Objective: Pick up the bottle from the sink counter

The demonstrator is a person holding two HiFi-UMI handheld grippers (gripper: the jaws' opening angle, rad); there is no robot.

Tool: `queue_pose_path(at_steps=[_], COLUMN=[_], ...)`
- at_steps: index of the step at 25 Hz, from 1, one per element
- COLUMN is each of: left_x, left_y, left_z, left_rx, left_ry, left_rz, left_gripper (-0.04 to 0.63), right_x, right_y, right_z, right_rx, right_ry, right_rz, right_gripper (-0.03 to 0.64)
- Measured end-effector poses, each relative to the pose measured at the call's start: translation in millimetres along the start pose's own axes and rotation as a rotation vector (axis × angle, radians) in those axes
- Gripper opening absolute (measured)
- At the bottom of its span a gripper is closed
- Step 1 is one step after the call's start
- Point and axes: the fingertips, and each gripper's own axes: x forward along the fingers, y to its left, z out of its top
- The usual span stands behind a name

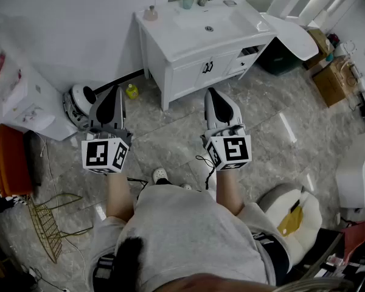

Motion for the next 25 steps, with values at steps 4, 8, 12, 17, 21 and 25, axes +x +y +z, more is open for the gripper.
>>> queue_pose_path(at_steps=[4, 8, 12, 17, 21, 25], left_x=[0.8, 4.8, 10.4, 22.4, 29.7, 38.6], left_y=[3.8, 10.6, 21.1, 39.7, 56.4, 67.7], left_z=[-0.4, -1.7, -3.7, -7.0, -9.7, -14.4], left_rx=[0.002, -0.003, -0.002, -0.004, -0.004, -0.014], left_ry=[-0.002, -0.003, -0.004, -0.008, -0.016, -0.017], left_rz=[-0.004, -0.009, -0.013, -0.019, -0.023, -0.027], left_gripper=[0.008, 0.008, 0.008, 0.008, 0.008, 0.008], right_x=[2.6, 9.4, 20.2, 42.0, 57.3, 68.4], right_y=[3.1, 6.0, 9.3, 11.1, 20.0, 25.4], right_z=[-1.3, -2.6, -5.3, -6.4, -6.5, -12.0], right_rx=[-0.001, -0.002, -0.004, 0.023, 0.032, 0.023], right_ry=[0.001, 0.001, 0.002, -0.027, -0.051, -0.038], right_rz=[-0.003, -0.007, -0.014, -0.031, -0.021, -0.015], right_gripper=[0.009, 0.009, 0.009, 0.009, 0.009, 0.009])
